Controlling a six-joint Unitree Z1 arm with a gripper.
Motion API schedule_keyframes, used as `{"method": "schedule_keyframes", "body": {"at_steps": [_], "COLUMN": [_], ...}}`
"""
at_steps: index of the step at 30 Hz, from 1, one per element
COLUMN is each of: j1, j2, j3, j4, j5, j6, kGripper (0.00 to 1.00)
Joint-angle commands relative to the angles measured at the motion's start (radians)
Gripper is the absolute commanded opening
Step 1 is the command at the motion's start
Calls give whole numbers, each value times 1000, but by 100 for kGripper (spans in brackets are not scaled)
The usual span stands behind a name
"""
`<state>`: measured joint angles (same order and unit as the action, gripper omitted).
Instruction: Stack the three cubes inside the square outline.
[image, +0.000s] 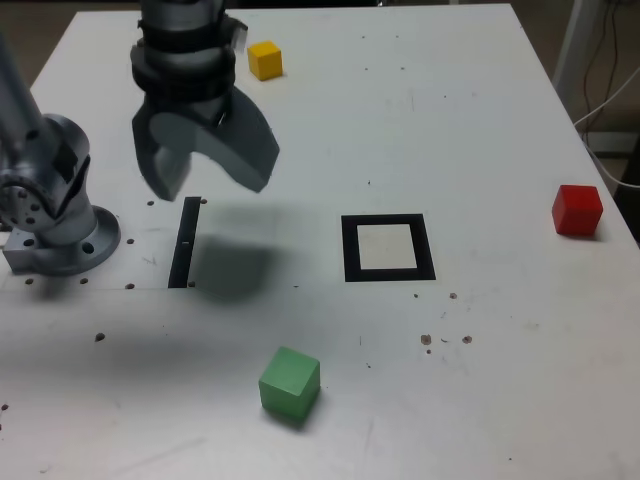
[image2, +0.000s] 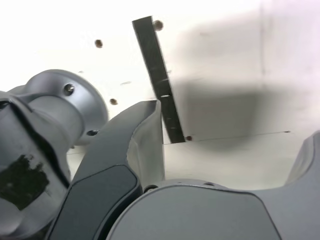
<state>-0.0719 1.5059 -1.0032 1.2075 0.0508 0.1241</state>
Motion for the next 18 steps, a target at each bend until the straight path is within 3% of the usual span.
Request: {"method": "schedule_keyframes", "body": {"at_steps": [1, 18], "j1": [-2, -18], "j2": [36, 288], "j3": [-61, -587], "j4": [13, 216], "j5": [9, 63], "j6": [-4, -40], "kGripper": [95, 100]}}
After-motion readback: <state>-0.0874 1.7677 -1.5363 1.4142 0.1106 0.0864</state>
